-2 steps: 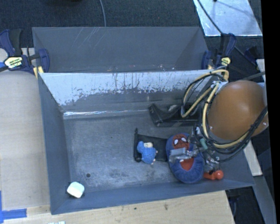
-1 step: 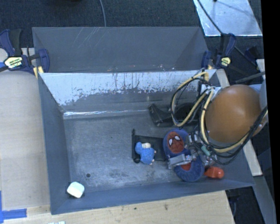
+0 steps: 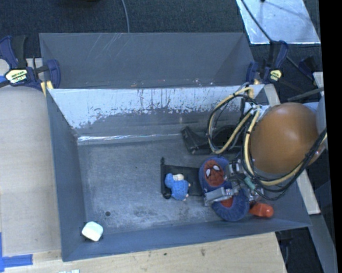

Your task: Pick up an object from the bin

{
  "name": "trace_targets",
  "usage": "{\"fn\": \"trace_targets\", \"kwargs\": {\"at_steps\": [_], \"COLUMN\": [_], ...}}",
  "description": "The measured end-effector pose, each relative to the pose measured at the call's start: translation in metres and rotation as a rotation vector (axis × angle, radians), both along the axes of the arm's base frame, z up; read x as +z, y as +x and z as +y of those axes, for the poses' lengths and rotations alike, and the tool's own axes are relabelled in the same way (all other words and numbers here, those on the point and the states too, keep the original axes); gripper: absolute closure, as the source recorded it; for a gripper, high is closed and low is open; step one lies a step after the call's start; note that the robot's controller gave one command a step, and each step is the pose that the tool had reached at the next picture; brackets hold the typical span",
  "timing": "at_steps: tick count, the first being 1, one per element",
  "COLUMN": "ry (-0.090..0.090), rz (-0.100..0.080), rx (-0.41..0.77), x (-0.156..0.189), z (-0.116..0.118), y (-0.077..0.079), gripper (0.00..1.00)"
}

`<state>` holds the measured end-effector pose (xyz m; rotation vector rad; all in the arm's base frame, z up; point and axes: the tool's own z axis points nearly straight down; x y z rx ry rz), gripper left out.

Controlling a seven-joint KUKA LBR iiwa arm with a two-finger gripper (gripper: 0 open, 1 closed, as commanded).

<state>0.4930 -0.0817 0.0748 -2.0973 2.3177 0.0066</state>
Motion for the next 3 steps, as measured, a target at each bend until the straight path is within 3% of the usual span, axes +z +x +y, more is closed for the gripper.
{"fn": "trace_targets", "kwargs": {"at_steps": [1, 2, 3], "ry": [0.0, -0.013, -0.013], "rz": [-0.004, 0.003, 0.003], "rx": [-0.001, -0.002, -0.003], "x": [0.002, 0.045, 0.1], "z": [0.0, 0.0, 0.0], "y": [0.001, 0.002, 0.004], "gripper": [1.0, 1.0, 1.0]}}
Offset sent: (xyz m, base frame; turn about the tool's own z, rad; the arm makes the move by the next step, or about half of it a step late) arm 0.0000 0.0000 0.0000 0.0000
